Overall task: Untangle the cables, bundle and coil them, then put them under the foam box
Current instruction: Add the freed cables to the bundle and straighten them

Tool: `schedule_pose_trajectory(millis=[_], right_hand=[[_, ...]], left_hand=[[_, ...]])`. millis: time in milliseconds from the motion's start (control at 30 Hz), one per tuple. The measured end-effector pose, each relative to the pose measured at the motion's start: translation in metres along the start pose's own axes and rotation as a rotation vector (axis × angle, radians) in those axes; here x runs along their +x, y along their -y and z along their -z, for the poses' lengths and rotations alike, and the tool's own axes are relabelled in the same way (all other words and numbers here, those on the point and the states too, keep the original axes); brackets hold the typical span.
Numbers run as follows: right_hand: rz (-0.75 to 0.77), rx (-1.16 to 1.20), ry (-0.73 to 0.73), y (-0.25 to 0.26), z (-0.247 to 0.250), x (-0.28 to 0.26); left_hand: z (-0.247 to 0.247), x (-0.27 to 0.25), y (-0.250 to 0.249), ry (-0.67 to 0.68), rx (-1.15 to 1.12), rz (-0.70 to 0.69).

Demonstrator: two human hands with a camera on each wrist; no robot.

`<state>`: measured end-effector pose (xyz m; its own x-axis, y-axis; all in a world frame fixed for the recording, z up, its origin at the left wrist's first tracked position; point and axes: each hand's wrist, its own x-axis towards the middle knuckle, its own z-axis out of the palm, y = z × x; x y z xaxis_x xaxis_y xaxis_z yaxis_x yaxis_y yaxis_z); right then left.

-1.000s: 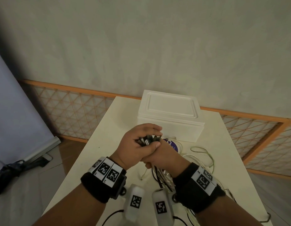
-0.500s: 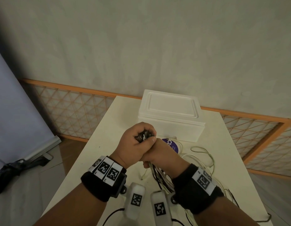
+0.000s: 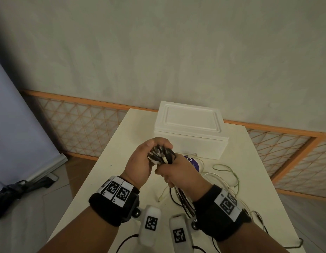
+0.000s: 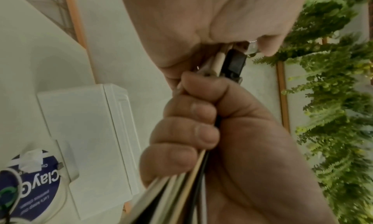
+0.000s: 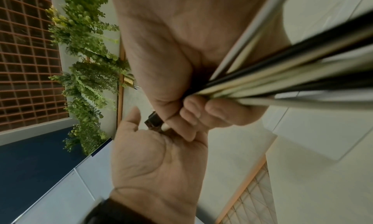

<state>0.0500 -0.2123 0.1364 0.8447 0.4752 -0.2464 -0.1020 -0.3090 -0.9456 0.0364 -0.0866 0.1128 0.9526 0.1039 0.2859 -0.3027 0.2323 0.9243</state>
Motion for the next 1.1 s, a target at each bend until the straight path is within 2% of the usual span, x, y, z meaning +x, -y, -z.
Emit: schedule_pose_trajectory(millis=[100, 200, 300, 367, 467, 533, 600, 700, 833, 933, 1100], right_hand=[[0.002, -0.007, 0.031, 0.001, 0.001, 0.000], [0.021, -0.007, 0.040, 0.002, 0.002, 0.000], [0.050, -0.052, 0.035, 0.002, 0.001, -0.001], [0.067, -0.077, 0.018, 0.000, -0.003, 0.000], [0.092, -0.065, -0.023, 0.001, -0.003, 0.001], [0.068, 0.013, -0.042, 0.005, 0.003, 0.001], [0.058, 0.041, -0.028, 0.007, 0.009, 0.000], [0.101, 0.014, 0.086, 0.007, 0.007, -0.002], [0.142, -0.009, 0.209, 0.003, 0.009, -0.002], [0.063, 0.016, 0.374, -0.001, 0.012, -0.004], [-0.057, 0.141, 0.558, -0.010, 0.016, 0.001]], left_hand=[[-0.001, 0.000, 0.001, -0.029, 0.127, -0.036], [-0.005, -0.002, -0.003, 0.023, 0.263, -0.101], [-0.007, -0.002, -0.006, 0.035, 0.336, -0.110], [-0.003, -0.002, -0.006, 0.029, 0.255, -0.091], [0.007, -0.002, -0.001, 0.141, 0.054, -0.051], [0.011, -0.004, 0.006, 0.154, -0.114, 0.072], [0.012, -0.009, 0.015, 0.200, -0.181, 0.152], [0.003, -0.016, 0.017, 0.348, -0.130, 0.207], [0.005, -0.016, 0.013, 0.405, -0.171, 0.248], [0.008, -0.016, 0.010, 0.505, -0.198, 0.243], [-0.003, -0.017, 0.003, 0.454, -0.180, 0.180]])
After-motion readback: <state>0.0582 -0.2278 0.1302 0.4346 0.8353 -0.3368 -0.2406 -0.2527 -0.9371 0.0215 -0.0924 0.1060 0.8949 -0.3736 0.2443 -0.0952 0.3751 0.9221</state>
